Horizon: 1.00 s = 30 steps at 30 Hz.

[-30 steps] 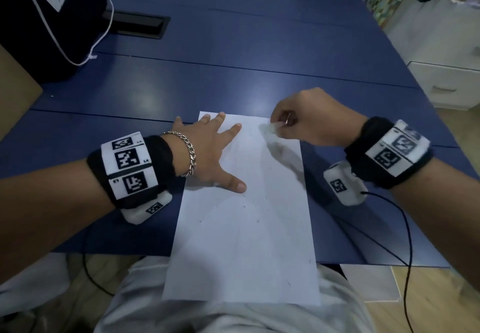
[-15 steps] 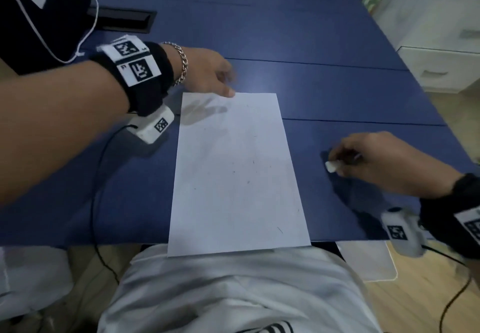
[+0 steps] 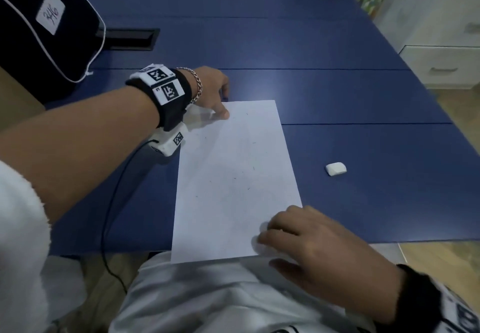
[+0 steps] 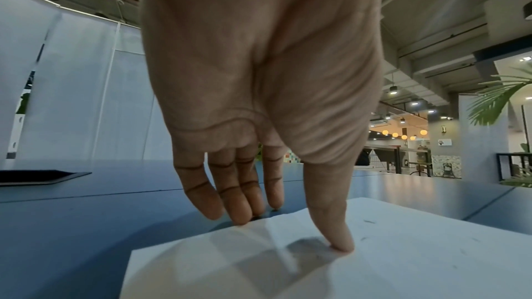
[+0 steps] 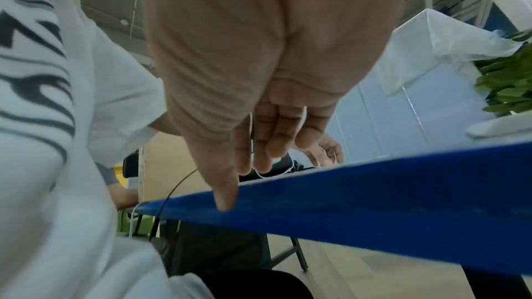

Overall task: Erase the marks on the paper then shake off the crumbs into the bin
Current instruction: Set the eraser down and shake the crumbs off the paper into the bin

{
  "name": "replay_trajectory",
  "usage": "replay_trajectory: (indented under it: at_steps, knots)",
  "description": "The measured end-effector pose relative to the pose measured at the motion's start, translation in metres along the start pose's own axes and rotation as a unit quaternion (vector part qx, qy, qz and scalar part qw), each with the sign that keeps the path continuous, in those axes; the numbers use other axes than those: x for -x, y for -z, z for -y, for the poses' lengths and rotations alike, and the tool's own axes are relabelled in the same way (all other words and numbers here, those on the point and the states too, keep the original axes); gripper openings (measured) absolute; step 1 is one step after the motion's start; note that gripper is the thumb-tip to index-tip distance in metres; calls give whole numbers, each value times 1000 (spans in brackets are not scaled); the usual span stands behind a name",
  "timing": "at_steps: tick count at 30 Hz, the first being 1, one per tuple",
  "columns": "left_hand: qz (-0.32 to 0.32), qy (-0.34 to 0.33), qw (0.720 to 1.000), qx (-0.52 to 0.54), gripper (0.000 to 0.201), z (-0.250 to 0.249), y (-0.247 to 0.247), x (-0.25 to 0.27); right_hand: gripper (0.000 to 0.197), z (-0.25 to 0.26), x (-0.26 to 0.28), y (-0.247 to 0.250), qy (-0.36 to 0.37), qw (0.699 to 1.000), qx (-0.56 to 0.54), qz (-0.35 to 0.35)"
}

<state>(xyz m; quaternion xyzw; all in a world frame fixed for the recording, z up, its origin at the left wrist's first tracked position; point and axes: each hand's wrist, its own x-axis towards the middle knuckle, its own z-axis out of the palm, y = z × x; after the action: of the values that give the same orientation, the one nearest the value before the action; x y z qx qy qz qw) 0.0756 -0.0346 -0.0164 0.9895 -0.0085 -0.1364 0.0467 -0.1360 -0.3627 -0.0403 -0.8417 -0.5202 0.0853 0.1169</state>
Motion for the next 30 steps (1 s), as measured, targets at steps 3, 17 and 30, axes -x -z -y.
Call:
replay_trajectory:
  at_steps: [3,17,30]
  knots:
    - [2,9,1000,-5,48,-2,-2,1,15,0,-4,-11,1,999,18,-32]
    - [49,50,995,69,45,8,-7,21,15,-13,33,-17,-32,980,63,-188]
    - [126,57,891,433,64,42,-30,117,27,-38,90,-12,-252,919,-168,-253]
